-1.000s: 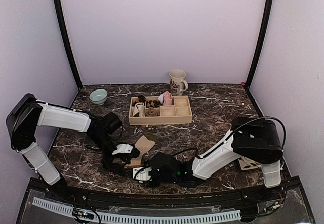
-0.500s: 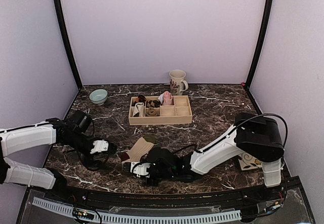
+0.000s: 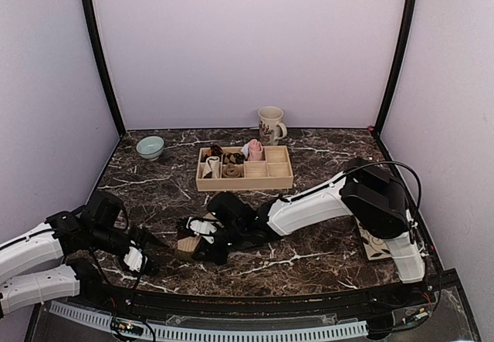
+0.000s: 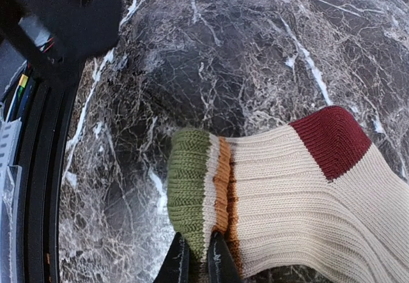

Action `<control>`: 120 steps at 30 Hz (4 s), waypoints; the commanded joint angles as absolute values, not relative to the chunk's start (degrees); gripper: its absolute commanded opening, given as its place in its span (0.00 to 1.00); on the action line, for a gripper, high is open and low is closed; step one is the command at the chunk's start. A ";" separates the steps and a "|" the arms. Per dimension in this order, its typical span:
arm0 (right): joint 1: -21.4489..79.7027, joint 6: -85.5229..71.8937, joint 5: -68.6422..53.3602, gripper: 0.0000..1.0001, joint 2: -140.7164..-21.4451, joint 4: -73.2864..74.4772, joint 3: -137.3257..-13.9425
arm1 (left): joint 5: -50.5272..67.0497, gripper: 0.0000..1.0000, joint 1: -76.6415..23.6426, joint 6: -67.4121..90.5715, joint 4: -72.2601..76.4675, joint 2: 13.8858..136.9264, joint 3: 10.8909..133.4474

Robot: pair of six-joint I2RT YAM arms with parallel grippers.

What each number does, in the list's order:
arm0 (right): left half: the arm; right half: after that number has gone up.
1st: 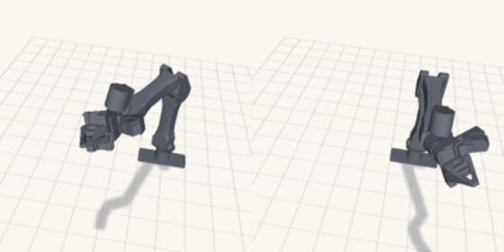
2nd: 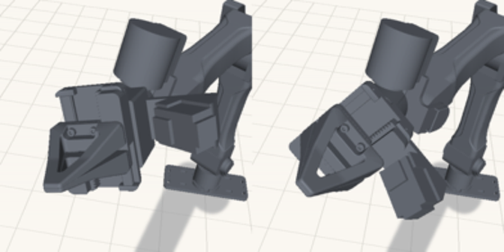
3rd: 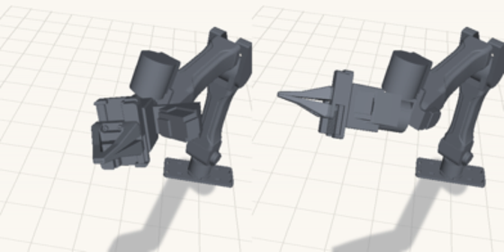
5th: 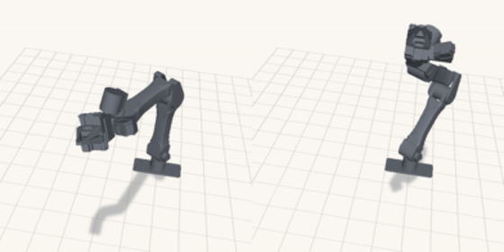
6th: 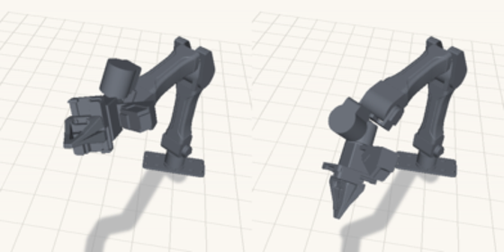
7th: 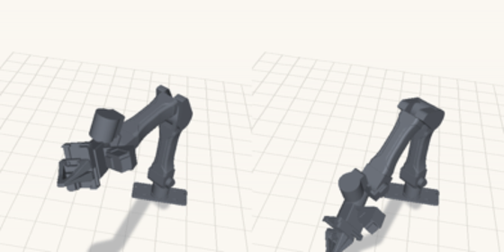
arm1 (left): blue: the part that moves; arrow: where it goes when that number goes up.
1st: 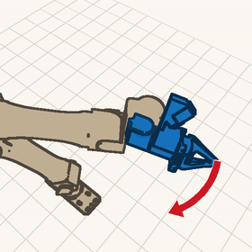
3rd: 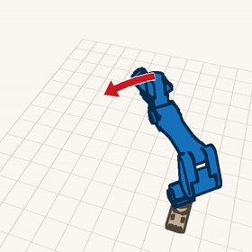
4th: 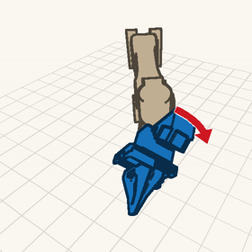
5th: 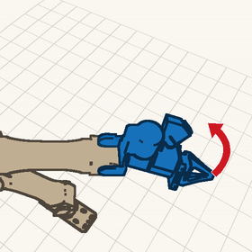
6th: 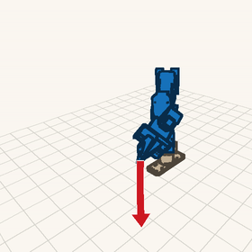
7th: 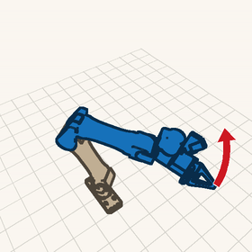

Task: Roll the socks
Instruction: Roll the sock at the center of the board.

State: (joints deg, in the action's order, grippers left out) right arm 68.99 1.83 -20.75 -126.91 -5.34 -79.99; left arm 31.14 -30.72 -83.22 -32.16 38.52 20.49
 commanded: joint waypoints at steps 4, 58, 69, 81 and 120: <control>66.90 -9.07 -25.59 0.00 -134.49 11.66 -83.11 | 24.88 0.67 -38.44 -88.55 -20.17 42.94 15.14; 62.32 -24.34 -35.96 0.00 -139.94 8.91 -85.43 | 11.74 0.24 -44.88 -78.85 0.84 66.85 17.06; 60.45 -27.69 -31.07 0.25 -129.74 -6.24 -73.39 | 14.47 0.00 -45.18 -75.90 -7.84 67.76 20.26; 59.70 -19.30 -14.62 0.99 -105.45 -30.57 -47.73 | 19.93 0.00 -44.93 -71.46 -15.08 68.38 23.17; 81.12 20.22 2.68 0.78 -112.45 -11.88 -66.48 | 36.80 0.00 -32.65 -59.47 -36.45 86.71 37.97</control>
